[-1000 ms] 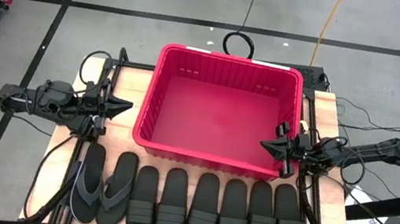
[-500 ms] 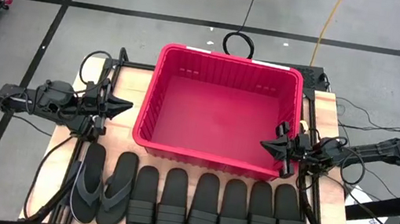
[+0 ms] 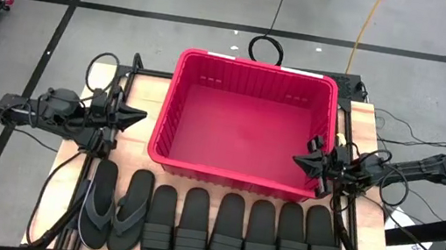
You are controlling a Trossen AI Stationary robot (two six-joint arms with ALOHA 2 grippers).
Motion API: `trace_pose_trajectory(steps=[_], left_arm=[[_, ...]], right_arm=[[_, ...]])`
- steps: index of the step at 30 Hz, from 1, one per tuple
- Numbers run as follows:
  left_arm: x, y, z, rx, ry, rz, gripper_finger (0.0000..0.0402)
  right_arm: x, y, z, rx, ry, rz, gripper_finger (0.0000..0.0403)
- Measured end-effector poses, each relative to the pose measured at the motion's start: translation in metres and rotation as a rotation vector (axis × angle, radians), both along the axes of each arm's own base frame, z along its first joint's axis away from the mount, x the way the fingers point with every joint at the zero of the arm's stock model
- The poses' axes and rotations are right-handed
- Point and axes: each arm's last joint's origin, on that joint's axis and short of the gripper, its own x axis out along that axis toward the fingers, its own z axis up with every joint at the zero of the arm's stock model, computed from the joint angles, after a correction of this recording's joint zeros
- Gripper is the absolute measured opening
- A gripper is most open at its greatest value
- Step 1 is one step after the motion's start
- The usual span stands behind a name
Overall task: Pick and place slides into bin
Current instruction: Put the black slide into the bin
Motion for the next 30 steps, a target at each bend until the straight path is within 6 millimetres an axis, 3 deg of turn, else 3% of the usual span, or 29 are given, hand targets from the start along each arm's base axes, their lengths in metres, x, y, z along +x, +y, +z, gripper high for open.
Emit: trace_pose_trajectory(steps=[8, 15, 18, 23, 30], left_arm=[[-0.001, 0.0, 0.01, -0.07, -0.115, -0.021, 0.0026], [-0.004, 0.001, 0.021, -0.108, -0.235, -0.004, 0.0026], [-0.003, 0.001, 0.021, -0.138, -0.238, -0.009, 0.0026], [0.002, 0.0, 0.025, -0.182, -0.281, -0.009, 0.0026], [0.009, 0.002, 0.026, -0.136, -0.272, 0.082, 0.0026]], right_arm=[[-0.005, -0.003, 0.01, 0.047, -0.114, -0.07, 0.0], [-0.015, -0.004, 0.048, -0.025, -0.33, -0.084, 0.0], [-0.008, -0.002, 0.07, -0.096, -0.2, -0.093, 0.0], [-0.01, -0.002, 0.112, -0.199, 0.222, -0.062, 0.0], [-0.039, -0.004, 0.191, -0.243, 0.371, 0.078, 0.0044]])
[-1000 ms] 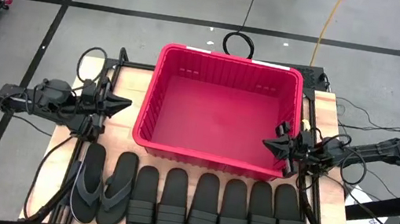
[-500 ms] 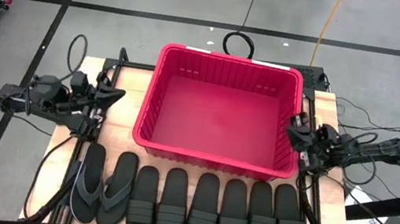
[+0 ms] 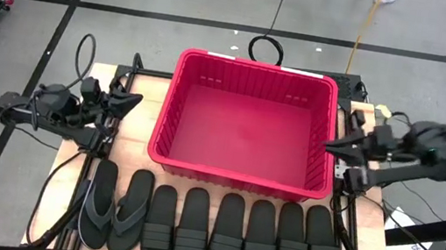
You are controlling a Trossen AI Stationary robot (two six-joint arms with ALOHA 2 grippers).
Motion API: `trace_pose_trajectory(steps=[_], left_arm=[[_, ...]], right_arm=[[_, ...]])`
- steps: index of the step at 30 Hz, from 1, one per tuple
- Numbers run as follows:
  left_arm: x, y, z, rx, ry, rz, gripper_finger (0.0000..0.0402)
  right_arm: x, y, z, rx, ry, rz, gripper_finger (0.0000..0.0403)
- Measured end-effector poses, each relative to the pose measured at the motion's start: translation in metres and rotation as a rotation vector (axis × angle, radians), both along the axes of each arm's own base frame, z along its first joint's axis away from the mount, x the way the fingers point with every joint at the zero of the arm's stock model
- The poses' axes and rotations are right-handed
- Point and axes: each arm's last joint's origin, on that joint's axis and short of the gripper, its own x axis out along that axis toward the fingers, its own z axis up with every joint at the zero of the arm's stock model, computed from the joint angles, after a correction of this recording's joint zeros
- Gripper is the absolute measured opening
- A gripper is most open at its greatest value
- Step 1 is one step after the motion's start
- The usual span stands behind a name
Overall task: Pick and place slides into bin
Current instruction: Put the black slide into the bin
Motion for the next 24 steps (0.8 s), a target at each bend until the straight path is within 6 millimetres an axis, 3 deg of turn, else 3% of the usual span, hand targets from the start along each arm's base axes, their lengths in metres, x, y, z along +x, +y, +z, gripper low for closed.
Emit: trace_pose_trajectory(steps=[6, 9, 17, 24], left_arm=[[0.009, 0.0, -0.008, 0.018, 0.102, 0.045, 0.0026], [0.01, 0.0, -0.009, 0.043, 0.116, 0.06, 0.0026], [0.009, 0.001, -0.009, 0.057, 0.126, 0.11, 0.0026], [0.01, 0.001, -0.016, 0.071, 0.204, 0.108, 0.0026]], right_arm=[[-0.009, 0.002, 0.03, 0.14, 0.29, 0.089, 0.0097], [-0.001, 0.006, 0.035, 0.238, 0.434, 0.141, 0.0127], [0.05, 0.028, 0.008, 0.564, 0.929, 0.314, 0.0196], [0.068, 0.062, -0.008, 0.534, 1.139, 0.384, 0.0203]])
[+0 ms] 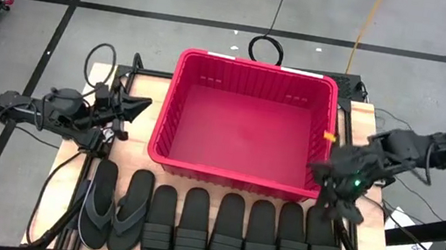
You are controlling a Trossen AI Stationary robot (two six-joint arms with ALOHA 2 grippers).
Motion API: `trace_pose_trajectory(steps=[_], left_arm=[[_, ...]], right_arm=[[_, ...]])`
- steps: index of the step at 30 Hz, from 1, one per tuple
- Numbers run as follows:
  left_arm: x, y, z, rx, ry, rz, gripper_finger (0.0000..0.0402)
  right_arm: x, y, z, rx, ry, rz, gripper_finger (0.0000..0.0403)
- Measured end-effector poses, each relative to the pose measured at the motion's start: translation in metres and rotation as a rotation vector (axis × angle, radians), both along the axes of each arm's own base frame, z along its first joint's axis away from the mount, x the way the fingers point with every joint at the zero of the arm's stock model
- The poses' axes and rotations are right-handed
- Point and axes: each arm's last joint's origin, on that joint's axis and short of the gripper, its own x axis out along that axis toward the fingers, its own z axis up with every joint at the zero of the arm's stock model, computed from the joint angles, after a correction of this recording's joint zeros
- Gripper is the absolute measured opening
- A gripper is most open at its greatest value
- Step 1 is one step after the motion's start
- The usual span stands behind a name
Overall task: Pick and place slides into bin
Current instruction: Put the black slide into the bin
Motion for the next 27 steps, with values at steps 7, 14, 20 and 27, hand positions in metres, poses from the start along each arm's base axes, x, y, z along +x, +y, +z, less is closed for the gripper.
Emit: trace_pose_trajectory(steps=[7, 14, 20, 27], left_arm=[[0.0, 0.0, -0.002, -0.062, -0.006, -0.012, 0.0026], [0.001, 0.0, -0.002, -0.054, 0.001, -0.011, 0.0026], [0.001, 0.0, -0.002, -0.028, 0.012, -0.007, 0.0026], [0.001, 0.0, -0.002, -0.028, 0.012, -0.007, 0.0026]], right_arm=[[-0.019, 0.022, -0.037, -0.05, 0.127, 0.188, 0.0195], [-0.032, 0.026, -0.099, 0.009, 0.255, 0.22, 0.0208], [-0.034, 0.036, -0.146, 0.084, 0.297, 0.258, 0.0212], [-0.034, 0.039, -0.187, 0.105, 0.338, 0.217, 0.0212]])
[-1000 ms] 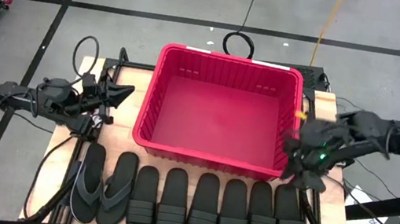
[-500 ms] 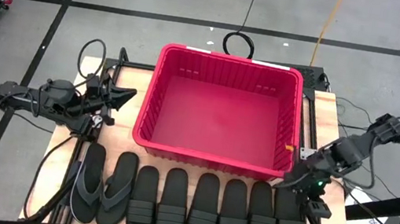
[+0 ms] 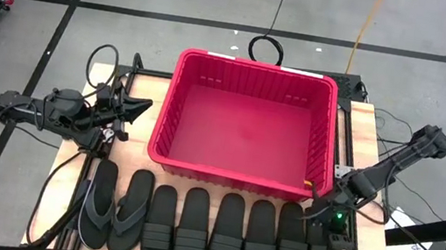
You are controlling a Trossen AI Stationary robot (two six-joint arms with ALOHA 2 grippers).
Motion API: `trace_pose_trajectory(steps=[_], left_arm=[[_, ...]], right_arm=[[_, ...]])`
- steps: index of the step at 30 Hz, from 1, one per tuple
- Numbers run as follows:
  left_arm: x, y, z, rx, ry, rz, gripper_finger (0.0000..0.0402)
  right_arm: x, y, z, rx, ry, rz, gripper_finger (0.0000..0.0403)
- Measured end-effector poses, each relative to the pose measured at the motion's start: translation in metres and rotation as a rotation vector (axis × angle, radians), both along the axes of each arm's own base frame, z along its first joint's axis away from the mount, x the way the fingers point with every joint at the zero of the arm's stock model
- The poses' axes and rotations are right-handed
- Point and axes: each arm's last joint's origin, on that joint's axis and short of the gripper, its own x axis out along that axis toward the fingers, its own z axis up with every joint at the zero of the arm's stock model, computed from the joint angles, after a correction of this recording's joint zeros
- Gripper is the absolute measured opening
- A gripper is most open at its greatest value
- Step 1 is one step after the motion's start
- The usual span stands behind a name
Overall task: Pick and place slides into bin
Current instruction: Put the black slide into the bin
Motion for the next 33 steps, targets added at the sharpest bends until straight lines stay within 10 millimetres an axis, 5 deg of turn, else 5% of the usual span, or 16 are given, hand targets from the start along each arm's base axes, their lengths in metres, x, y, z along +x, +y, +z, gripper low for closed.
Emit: trace_pose_trajectory(steps=[11, 33], left_arm=[[0.0, 0.0, 0.0, -0.009, -0.003, -0.002, 0.0026], [0.0, 0.0, 0.0, 0.004, 0.001, 0.002, 0.0026]], right_arm=[[-0.013, -0.006, -0.041, -0.166, 0.037, -0.034, 0.0212], [-0.034, 0.011, -0.09, 0.027, 0.092, -0.094, 0.0211]])
